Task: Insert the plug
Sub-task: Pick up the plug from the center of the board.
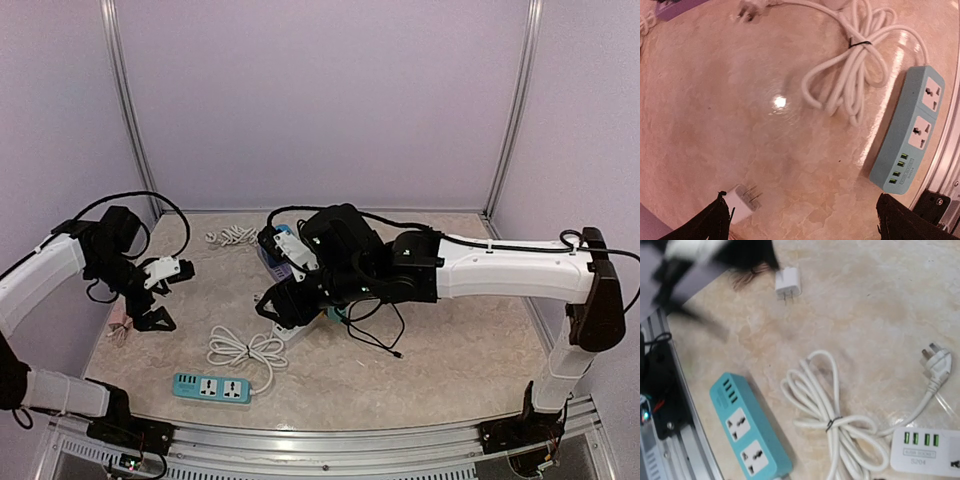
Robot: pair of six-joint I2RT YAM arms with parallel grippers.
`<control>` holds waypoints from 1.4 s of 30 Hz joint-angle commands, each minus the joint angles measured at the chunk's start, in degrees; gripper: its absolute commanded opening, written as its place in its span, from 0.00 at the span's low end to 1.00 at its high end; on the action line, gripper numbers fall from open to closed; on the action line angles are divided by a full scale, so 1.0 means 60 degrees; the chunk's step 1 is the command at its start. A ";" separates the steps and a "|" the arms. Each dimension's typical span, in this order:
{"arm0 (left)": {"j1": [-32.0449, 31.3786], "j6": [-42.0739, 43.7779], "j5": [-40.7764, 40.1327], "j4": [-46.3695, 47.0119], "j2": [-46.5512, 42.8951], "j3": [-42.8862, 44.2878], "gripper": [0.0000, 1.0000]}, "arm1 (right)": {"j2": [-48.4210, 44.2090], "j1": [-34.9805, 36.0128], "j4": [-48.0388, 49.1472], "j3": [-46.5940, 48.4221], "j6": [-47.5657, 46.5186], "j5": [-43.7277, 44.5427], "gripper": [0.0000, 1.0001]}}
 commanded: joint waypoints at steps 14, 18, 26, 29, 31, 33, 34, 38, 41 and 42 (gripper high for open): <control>0.6085 -0.3063 -0.2243 0.2284 0.0310 -0.0801 0.99 | 0.0951 0.0315 -0.1422 0.1851 -0.0670 0.0576 0.60; 0.6707 -0.3489 -0.1942 0.3383 0.1049 -0.0867 0.96 | 0.1587 0.0532 -0.1688 0.2711 -0.0534 0.0846 0.60; 0.7118 -0.3897 -0.1781 0.4725 0.2557 -0.0840 0.82 | 0.2300 0.0658 -0.2133 0.3653 -0.0374 0.1048 0.60; 0.7125 -0.3840 -0.1243 0.4551 0.3135 -0.0648 0.80 | 0.2496 0.0664 -0.2312 0.3990 -0.0438 0.1059 0.60; 0.7133 -0.3518 -0.0968 0.4458 0.3452 -0.0656 0.80 | 0.2640 0.0659 -0.2486 0.4283 -0.0488 0.1060 0.60; 0.7127 -0.3118 -0.0879 0.4354 0.3579 -0.0701 0.80 | 0.2777 0.0656 -0.2650 0.4493 -0.0504 0.1090 0.60; 0.7129 -0.2902 -0.0806 0.4226 0.3635 -0.0693 0.79 | 0.2849 0.0656 -0.2707 0.4585 -0.0505 0.1095 0.60; 0.7128 -0.2669 -0.0649 0.3959 0.3981 -0.0574 0.77 | 0.3100 0.0663 -0.2835 0.4876 -0.0547 0.1066 0.60; 0.7133 -0.2341 -0.0211 0.3942 0.4219 -0.0581 0.71 | 0.3307 0.0659 -0.3022 0.5229 -0.0634 0.1009 0.60; 0.7112 -0.2142 -0.0027 0.3936 0.4241 -0.0642 0.68 | 0.3364 0.0656 -0.3103 0.5346 -0.0657 0.1001 0.60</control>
